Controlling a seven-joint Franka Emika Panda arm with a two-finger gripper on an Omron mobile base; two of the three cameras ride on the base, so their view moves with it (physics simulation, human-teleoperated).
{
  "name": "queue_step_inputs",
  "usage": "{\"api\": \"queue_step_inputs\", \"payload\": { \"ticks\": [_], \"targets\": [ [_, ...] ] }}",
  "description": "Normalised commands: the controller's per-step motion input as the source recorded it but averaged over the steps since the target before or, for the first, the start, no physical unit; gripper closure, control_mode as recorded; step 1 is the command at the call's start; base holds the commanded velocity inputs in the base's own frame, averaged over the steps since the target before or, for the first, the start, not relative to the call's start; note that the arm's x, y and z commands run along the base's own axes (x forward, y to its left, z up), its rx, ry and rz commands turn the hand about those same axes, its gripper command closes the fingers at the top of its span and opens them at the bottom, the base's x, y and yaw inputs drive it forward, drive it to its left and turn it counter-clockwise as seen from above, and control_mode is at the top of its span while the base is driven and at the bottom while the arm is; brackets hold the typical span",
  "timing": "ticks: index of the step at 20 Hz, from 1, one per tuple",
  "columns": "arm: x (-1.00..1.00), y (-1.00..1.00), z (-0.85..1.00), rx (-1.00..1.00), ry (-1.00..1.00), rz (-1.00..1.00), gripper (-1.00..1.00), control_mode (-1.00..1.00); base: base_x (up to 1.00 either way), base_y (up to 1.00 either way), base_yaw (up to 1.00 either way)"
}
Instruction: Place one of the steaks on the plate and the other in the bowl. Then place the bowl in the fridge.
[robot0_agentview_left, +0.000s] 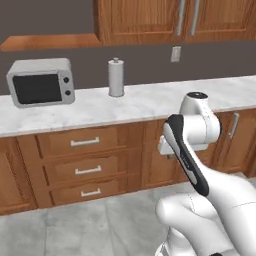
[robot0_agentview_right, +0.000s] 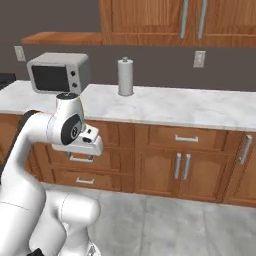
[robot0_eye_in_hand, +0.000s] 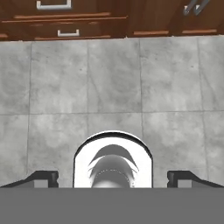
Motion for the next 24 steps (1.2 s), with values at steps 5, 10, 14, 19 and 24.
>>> {"api": "queue_step_inputs", "payload": {
  "ticks": [5, 10, 14, 19, 24],
  "targets": [
    [0.0, 0.0, 0.0, 0.0, 0.0, 0.0, -1.0, 1.0, 0.32, 0.74, 0.65],
    [0.0, 0.0, 0.0, 0.0, 0.0, 0.0, -1.0, 1.0, 0.64, 0.51, 0.57],
    [0.0, 0.0, 0.0, 0.0, 0.0, 0.0, -1.0, 1.0, 1.0, 0.53, 0.16],
    [0.0, 0.0, 0.0, 0.0, 0.0, 0.0, -1.0, 1.0, 0.77, 0.88, -0.07],
    [0.0, 0.0, 0.0, 0.0, 0.0, 0.0, -1.0, 1.0, 0.14, 0.98, -0.26]
  ]
}}
